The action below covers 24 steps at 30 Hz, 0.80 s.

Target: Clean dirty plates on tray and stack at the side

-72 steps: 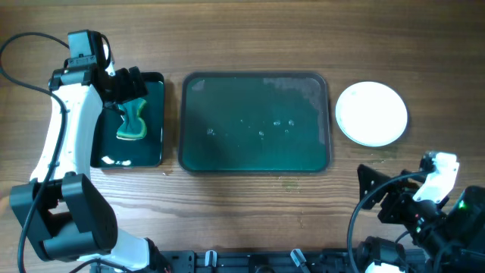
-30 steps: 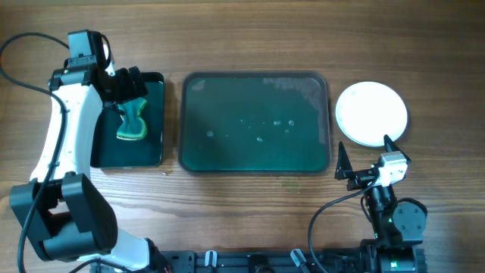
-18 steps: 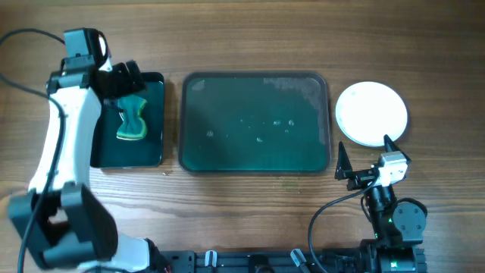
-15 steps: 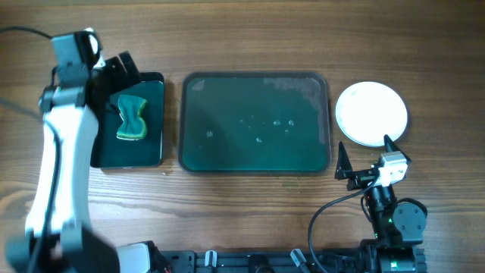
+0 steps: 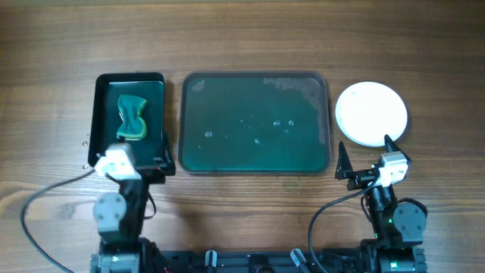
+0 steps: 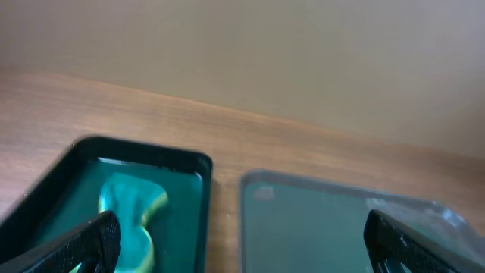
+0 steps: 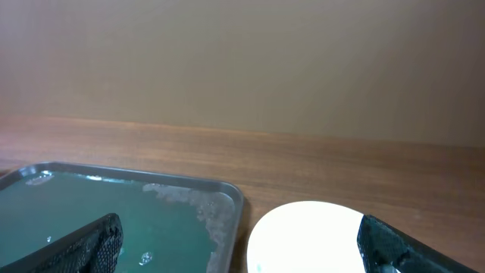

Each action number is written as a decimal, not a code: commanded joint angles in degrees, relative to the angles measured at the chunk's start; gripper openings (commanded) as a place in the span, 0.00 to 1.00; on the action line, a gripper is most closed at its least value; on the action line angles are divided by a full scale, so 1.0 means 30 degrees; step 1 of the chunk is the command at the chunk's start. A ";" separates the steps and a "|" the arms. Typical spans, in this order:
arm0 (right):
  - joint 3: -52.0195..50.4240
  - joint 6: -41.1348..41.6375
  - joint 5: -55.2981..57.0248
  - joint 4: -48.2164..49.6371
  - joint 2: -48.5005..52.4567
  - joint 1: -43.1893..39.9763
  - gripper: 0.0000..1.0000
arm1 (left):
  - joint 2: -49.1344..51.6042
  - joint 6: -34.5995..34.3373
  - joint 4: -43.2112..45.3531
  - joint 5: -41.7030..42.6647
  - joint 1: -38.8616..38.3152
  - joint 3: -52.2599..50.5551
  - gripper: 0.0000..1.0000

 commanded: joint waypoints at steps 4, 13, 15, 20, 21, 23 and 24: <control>-0.0022 0.0233 0.0204 0.0109 -0.0131 0.0087 1.00 | -0.3883 -0.0029 -0.3031 -0.0692 -0.0408 -0.1239 1.00; -0.0022 0.0233 0.0204 0.0117 -0.0131 0.0087 1.00 | -0.4801 -0.0036 -0.3031 -0.1049 -0.0408 -0.1239 1.00; -0.0022 0.0240 0.0204 0.0117 -0.0131 0.0087 1.00 | -0.4787 -0.0036 -0.3031 -0.1042 -0.0408 -0.1239 1.00; -0.0022 0.0233 0.0204 0.0117 -0.0131 0.0087 1.00 | -0.4787 -0.0036 -0.3038 -0.1049 -0.0408 -0.1239 1.00; -0.0022 0.0240 0.0204 0.0109 -0.0131 0.0087 1.00 | -0.4787 -0.0036 -0.3031 -0.1049 -0.0408 -0.1239 1.00; -0.0022 0.0233 0.0204 0.0117 -0.0131 0.0087 1.00 | -0.4787 -0.0036 -0.3038 -0.1049 -0.0408 -0.1239 1.00; -0.0022 0.0240 0.0204 0.0117 -0.0131 0.0087 1.00 | -0.4787 -0.0036 -0.3031 -0.1049 -0.0408 -0.1239 1.00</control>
